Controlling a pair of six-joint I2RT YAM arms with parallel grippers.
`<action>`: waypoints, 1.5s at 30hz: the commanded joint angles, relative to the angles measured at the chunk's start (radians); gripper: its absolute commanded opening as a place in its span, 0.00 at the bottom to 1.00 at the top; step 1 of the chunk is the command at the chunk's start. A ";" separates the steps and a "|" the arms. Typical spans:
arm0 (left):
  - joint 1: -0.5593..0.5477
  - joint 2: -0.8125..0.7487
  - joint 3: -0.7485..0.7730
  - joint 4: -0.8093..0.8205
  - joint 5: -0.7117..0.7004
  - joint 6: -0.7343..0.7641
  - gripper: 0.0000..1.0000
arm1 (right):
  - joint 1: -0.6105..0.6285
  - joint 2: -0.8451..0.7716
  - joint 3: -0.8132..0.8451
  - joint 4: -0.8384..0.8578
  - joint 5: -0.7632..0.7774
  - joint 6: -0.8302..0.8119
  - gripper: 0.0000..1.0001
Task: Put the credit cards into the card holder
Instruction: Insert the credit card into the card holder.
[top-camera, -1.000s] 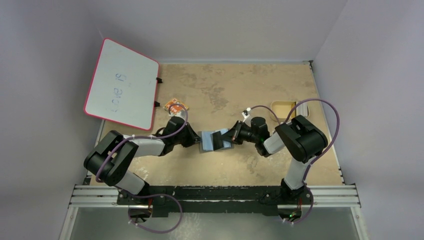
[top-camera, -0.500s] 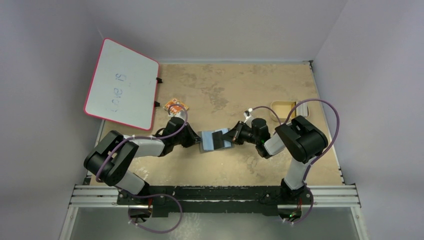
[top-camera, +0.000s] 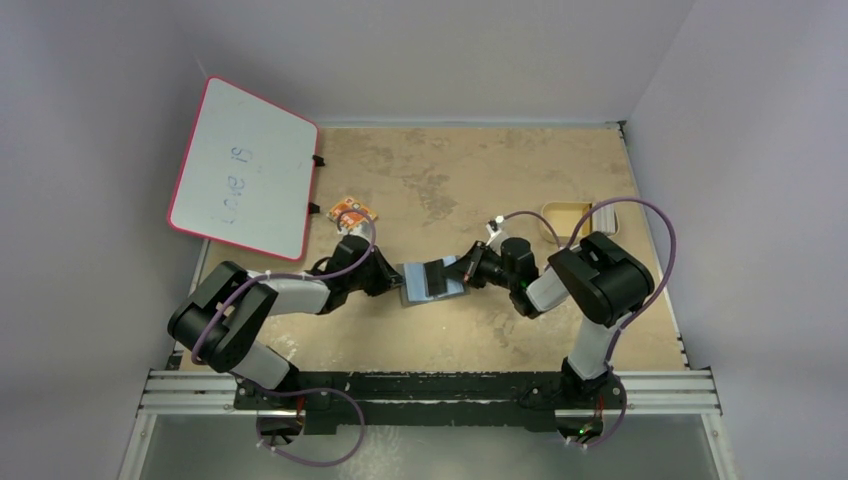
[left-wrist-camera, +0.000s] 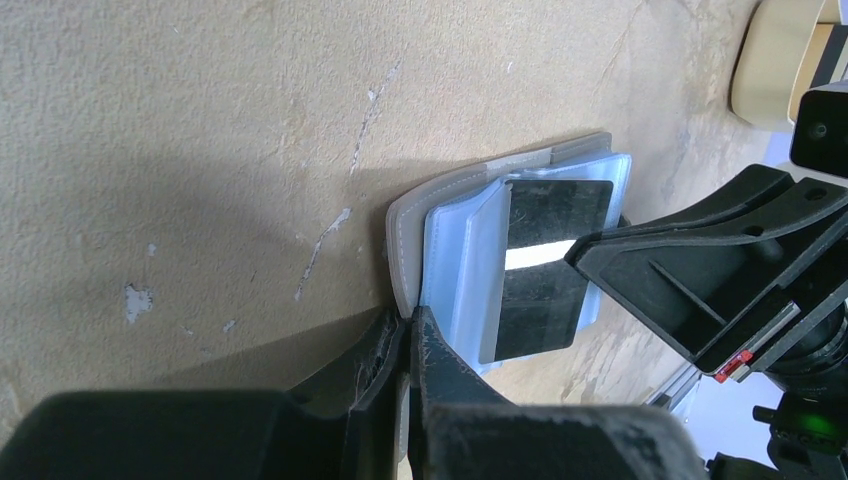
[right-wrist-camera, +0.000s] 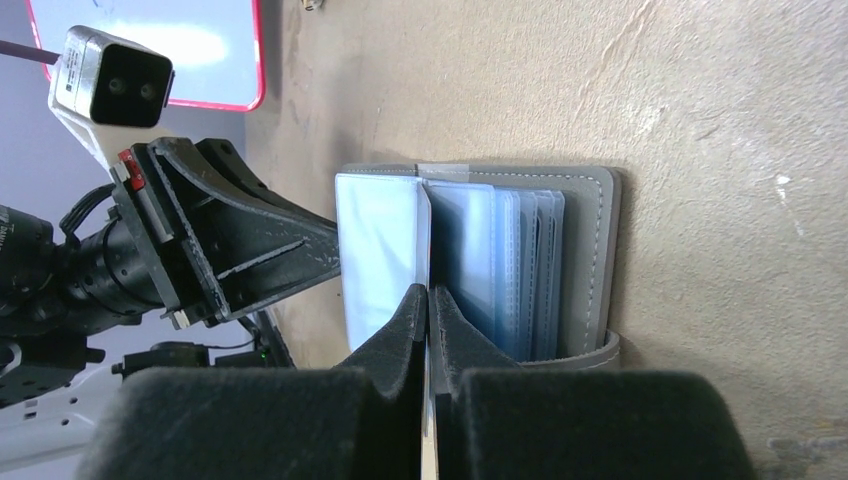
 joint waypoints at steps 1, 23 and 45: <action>-0.017 0.035 -0.034 -0.091 -0.021 0.001 0.00 | 0.012 0.002 -0.010 0.022 0.017 -0.027 0.00; -0.021 0.034 -0.023 -0.115 -0.044 0.004 0.00 | 0.037 -0.011 0.044 -0.132 -0.023 -0.024 0.02; -0.029 0.023 -0.014 -0.117 -0.042 0.000 0.00 | 0.092 -0.187 0.222 -0.654 0.166 -0.214 0.43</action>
